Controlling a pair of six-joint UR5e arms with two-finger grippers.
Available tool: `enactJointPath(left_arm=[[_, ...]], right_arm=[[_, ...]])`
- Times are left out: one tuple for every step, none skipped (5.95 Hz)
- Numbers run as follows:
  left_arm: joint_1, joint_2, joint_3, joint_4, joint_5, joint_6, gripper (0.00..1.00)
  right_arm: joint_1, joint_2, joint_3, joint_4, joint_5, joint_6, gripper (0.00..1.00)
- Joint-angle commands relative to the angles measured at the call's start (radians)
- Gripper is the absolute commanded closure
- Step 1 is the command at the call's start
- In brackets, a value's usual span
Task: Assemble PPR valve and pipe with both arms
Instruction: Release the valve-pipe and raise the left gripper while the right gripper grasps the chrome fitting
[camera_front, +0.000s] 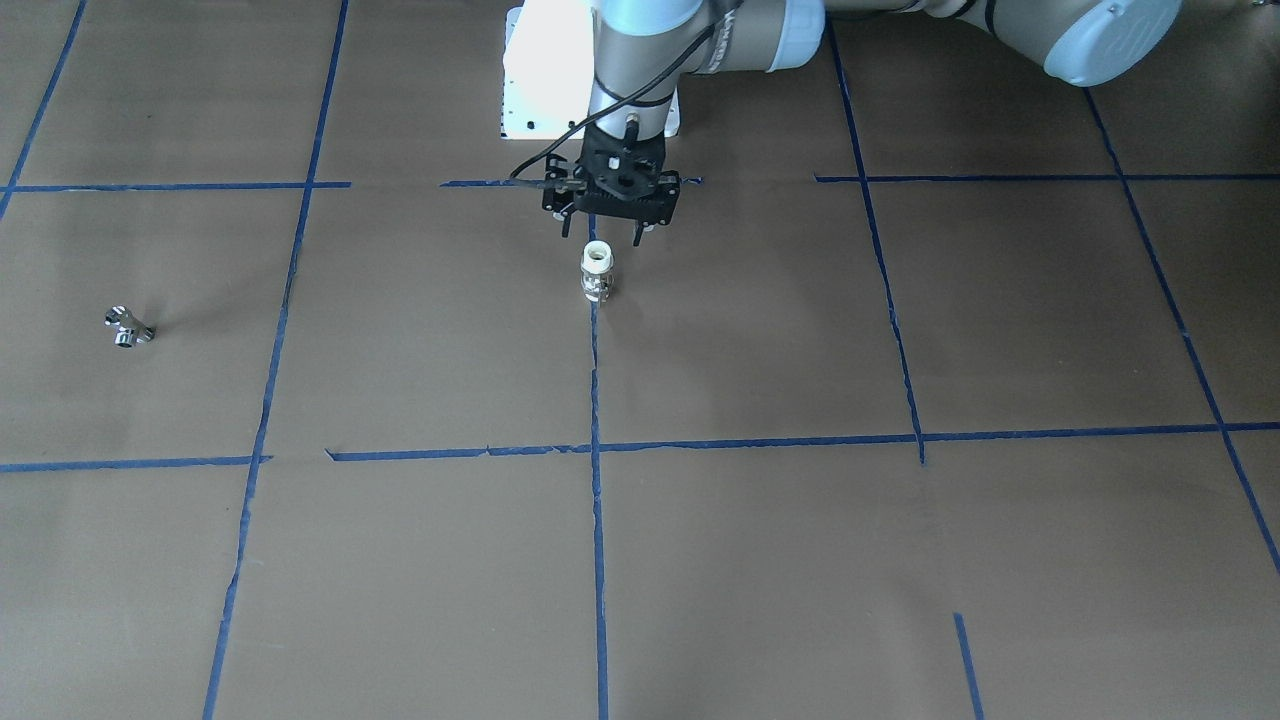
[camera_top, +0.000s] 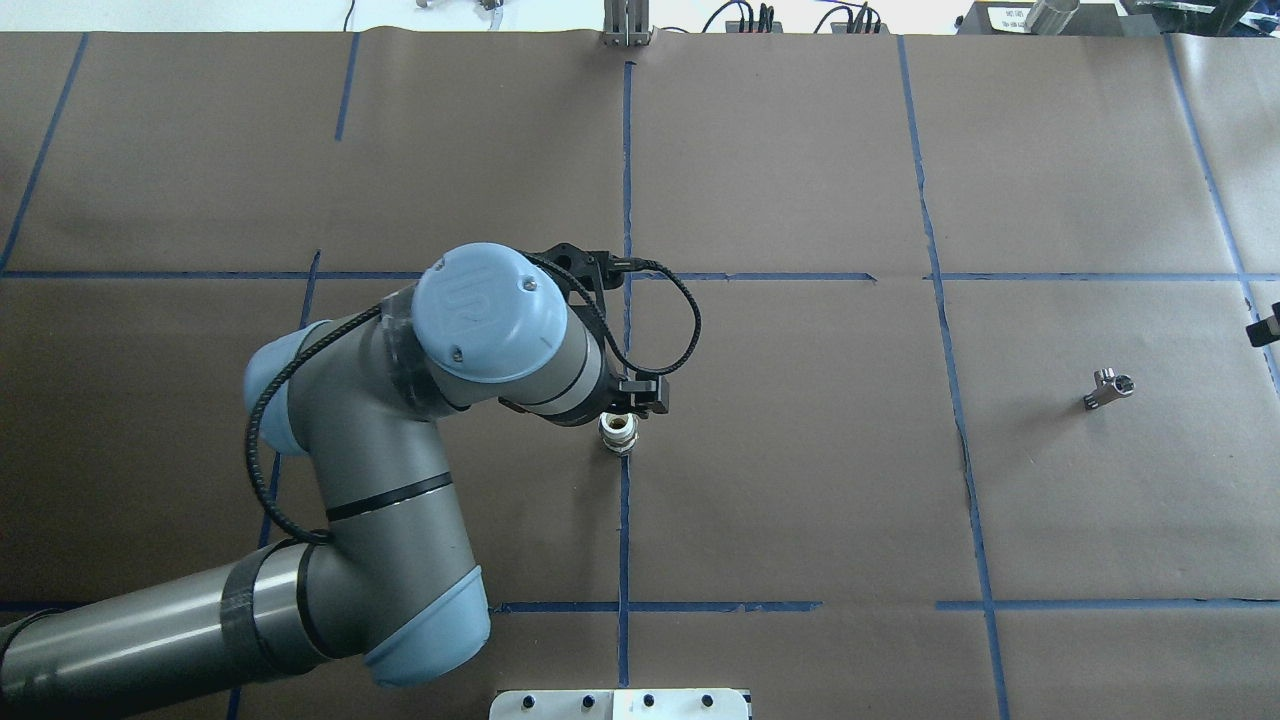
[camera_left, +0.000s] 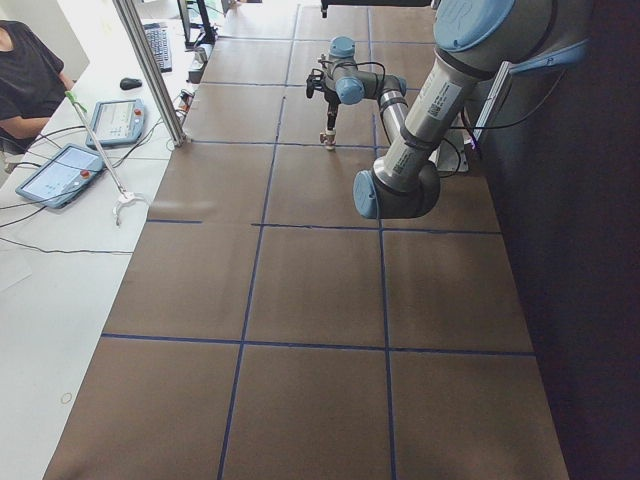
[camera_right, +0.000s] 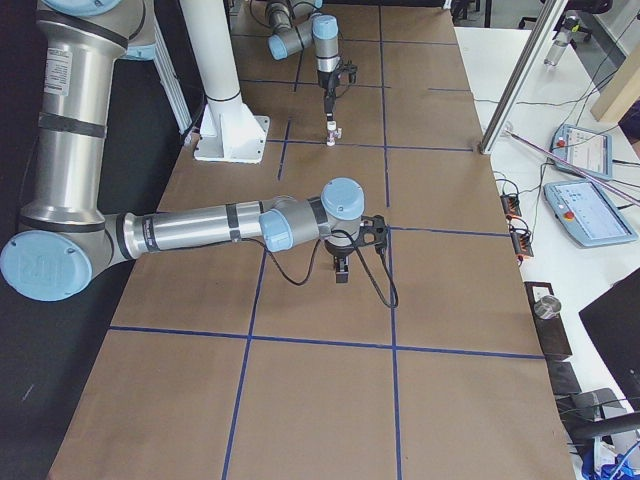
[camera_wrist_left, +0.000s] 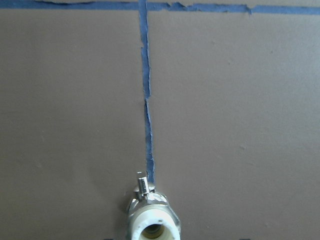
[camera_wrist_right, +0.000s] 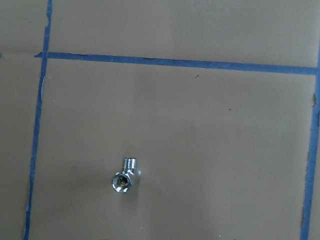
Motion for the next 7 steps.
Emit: enactJointPath(left_arm=[[-0.051,0.061,-0.112,0.001,-0.004,0.001,0.13],[-0.060,0.064,-0.123,0.001,-0.004,0.000,0.13],[-0.062,0.080,-0.137,0.001,-0.004,-0.002,0.13],[-0.062,0.100,-0.155,-0.001,-0.004,-0.002,0.12],[-0.063,0.101,-0.165,0.001,-0.004,-0.006,0.11],[-0.063,0.101,-0.165,-0.001,-0.004,-0.030,0.11],[-0.062,0.101,-0.165,-0.003,-0.004,-0.032,0.11]], right_arm=[[-0.149,0.045,-0.012,0.038,-0.131,0.153,0.00],[-0.206,0.048,-0.022,0.038,-0.149,0.157,0.00],[-0.252,0.050,-0.025,0.038,-0.199,0.164,0.01],[-0.304,0.100,-0.057,0.038,-0.219,0.194,0.01],[-0.320,0.129,-0.127,0.039,-0.219,0.206,0.01],[-0.323,0.133,-0.135,0.053,-0.218,0.207,0.01],[-0.328,0.133,-0.155,0.059,-0.219,0.205,0.02]])
